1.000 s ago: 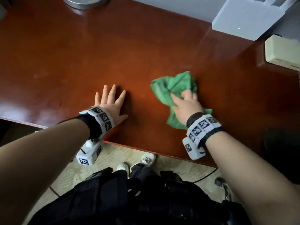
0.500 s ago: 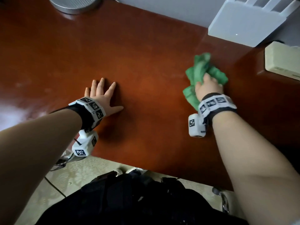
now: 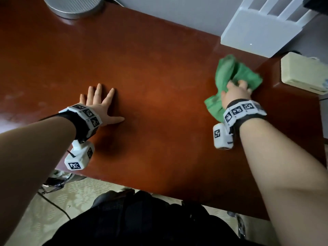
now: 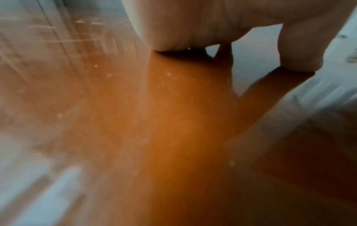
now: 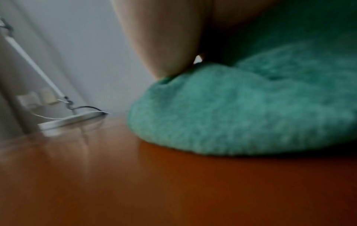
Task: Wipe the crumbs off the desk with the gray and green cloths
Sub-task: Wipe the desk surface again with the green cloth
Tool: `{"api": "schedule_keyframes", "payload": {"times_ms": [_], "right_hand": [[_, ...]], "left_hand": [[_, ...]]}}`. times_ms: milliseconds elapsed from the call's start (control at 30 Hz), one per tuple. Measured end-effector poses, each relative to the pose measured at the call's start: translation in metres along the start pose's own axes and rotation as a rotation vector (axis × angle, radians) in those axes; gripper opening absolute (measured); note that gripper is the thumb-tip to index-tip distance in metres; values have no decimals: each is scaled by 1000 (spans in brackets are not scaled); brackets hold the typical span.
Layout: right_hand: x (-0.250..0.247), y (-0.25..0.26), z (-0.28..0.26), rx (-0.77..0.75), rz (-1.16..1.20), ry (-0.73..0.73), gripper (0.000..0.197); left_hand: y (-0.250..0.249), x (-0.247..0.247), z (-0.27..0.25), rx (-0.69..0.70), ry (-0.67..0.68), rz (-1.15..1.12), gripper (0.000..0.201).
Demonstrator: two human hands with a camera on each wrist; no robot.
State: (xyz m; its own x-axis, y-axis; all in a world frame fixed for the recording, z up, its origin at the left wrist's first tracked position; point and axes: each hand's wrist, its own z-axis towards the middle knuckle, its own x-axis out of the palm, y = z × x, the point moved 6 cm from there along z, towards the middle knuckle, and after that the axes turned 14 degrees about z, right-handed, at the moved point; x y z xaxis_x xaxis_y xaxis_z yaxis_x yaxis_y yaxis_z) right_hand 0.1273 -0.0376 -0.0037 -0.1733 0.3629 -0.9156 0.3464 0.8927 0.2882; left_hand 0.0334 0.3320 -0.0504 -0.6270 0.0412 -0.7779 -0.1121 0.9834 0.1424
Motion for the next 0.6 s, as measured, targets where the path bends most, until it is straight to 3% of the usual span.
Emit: {"api": "schedule_keyframes", "payload": {"times_ms": [100,267,300,367,533,600], "right_hand": [[32,23,-5,-79,14,61,46],[67,85,-61,-575,-77,241,48],[69,89,-67,-618,-116,257,47],[68,86,-58,-563,-159,231,47],[57,69,-11,-100,39,121,49],[62,81,-7,-79,22,121,51]], "left_hand": [[1,5,3,24,-17,21,100],[2,6,6,24,-11,55,101],[2,6,7,22,-8,66,102],[2,6,7,24,8,82,101],[4,6,7,36,23,72,101],[4,7,7,46,23,73,101]]}}
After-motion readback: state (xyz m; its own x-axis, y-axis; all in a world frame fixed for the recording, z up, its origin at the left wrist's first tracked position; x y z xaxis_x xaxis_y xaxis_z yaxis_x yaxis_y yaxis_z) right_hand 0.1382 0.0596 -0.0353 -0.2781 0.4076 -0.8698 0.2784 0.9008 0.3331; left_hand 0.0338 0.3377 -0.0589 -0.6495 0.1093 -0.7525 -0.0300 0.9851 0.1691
